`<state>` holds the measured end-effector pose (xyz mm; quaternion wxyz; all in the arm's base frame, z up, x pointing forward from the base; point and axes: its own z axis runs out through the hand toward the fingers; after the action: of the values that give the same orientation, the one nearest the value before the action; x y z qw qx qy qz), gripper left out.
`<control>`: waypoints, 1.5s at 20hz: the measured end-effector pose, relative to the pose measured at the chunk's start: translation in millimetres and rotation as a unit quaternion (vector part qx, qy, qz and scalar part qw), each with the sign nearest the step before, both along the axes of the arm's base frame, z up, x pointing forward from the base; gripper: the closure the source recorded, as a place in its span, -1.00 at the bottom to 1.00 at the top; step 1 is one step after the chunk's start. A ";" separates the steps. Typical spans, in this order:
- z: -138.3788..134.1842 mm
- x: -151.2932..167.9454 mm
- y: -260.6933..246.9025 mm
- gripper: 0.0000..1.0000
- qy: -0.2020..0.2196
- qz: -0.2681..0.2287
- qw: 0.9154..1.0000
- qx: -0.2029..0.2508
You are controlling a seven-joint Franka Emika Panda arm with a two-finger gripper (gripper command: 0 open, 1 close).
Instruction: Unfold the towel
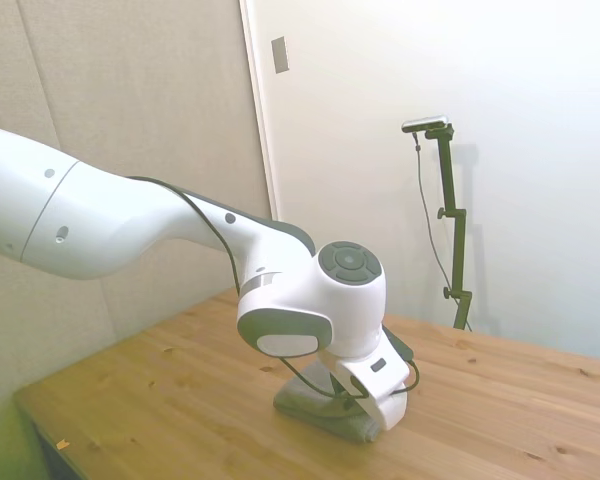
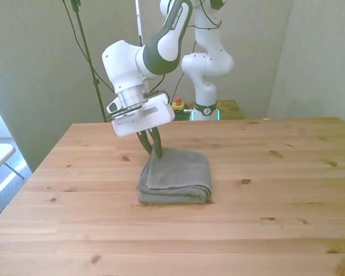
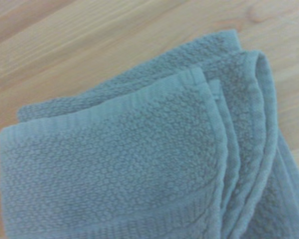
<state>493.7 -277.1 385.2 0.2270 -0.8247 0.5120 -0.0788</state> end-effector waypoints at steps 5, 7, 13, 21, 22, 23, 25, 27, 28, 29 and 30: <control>39.6 17.9 40.2 1.00 -0.035 0.041 0.999 -0.010; 56.2 28.2 66.3 1.00 -0.050 0.080 0.995 -0.025; 89.3 51.6 133.6 1.00 -0.068 0.222 0.972 -0.044; 97.3 61.0 206.0 1.00 -0.094 0.393 0.909 -0.101; 99.3 62.8 219.8 1.00 -0.099 0.414 0.899 -0.105; 100.4 64.7 233.1 -1.00 -0.104 0.435 0.887 -0.111; 98.3 70.0 255.9 -1.00 -0.102 0.476 0.865 -0.124; 91.2 79.7 275.2 -1.00 -0.091 0.504 0.850 -0.123; 85.7 86.6 283.1 -1.00 -0.086 0.513 0.845 -0.121; 79.2 93.9 289.4 -1.00 -0.082 0.520 0.842 -0.120; 72.9 100.9 294.1 -1.00 -0.080 0.524 0.840 -0.118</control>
<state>594.6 16.9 458.1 0.1756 -0.9813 -0.0292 -0.0731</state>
